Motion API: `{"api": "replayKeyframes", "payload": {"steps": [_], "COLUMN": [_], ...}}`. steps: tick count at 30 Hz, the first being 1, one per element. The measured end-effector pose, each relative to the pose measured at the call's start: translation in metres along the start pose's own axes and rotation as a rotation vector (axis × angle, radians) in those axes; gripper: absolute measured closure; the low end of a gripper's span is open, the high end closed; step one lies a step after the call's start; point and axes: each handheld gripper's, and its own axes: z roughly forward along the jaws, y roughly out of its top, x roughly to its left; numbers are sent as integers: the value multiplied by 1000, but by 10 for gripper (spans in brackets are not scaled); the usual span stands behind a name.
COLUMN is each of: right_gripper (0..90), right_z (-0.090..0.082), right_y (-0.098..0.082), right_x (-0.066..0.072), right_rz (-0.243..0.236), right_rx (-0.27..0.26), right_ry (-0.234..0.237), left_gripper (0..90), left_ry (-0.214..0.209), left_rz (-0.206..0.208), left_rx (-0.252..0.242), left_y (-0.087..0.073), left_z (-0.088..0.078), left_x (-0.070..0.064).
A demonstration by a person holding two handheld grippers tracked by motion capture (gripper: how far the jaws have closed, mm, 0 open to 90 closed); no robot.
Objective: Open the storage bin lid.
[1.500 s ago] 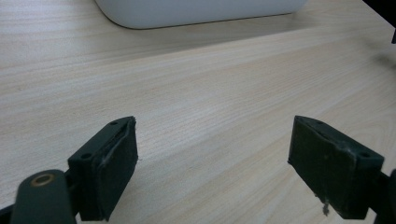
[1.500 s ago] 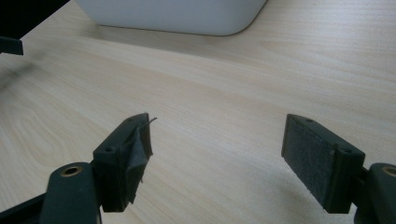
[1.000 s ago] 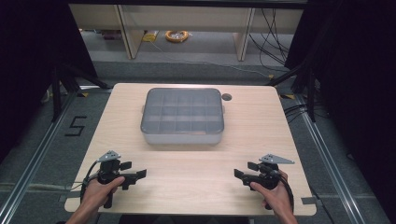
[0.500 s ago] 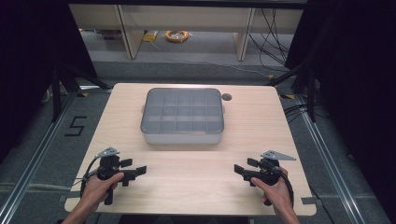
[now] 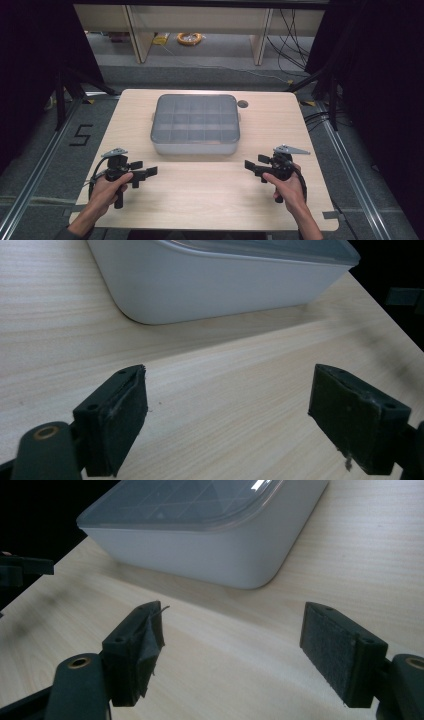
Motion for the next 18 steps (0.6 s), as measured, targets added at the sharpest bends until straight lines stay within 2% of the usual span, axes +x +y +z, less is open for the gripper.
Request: {"api": "replayKeyframes", "payload": {"steps": [1, 2, 3, 4, 5, 7, 9, 10, 14, 15, 17, 18], "right_gripper": [262, 262, 262, 263, 264, 265, 264, 265, 264, 265, 266, 267], "right_z": [1, 4, 4, 6, 7, 11, 13, 16, 20, 22, 24, 24], "right_y": [2, 5, 8, 11, 13, 19, 24, 26, 35, 37, 42, 44], "right_x": [2, -3, 0, -4, -4, -5, -3, -7, -9, -11, -12, -13], "right_rz": [41, 2, 48, 3, 23, 31, 50, 7, 39, 22, 26, 21], "right_rx": [12, -10, 2, -8, -16, -26, -23, -39, -39, -42, -52, -47], "right_ry": [-1, 3, 4, 2, 13, 18, 9, 10, 12, -1, 2, -3], "left_gripper": [151, 151, 151, 151, 152, 152, 152, 152, 152, 152, 153, 153], "left_ry": [-9, -6, 3, 19, 24, 31, 33, 32, 39, 39, 53, 53], "left_rz": [-17, -30, -30, -20, -14, -18, -21, -29, -28, -28, -32, -32], "left_rx": [12, 7, -3, -13, -16, -13, -19, -28, -38, -38, -60, -60], "left_y": [3, 5, 7, 9, 10, 14, 16, 19, 29, 29, 39, 39], "left_z": [0, -1, -2, -2, -1, -1, -1, -1, -1, -1, -1, -1], "left_x": [5, 8, 10, 11, 12, 14, 15, 17, 18, 18, 20, 20]}}
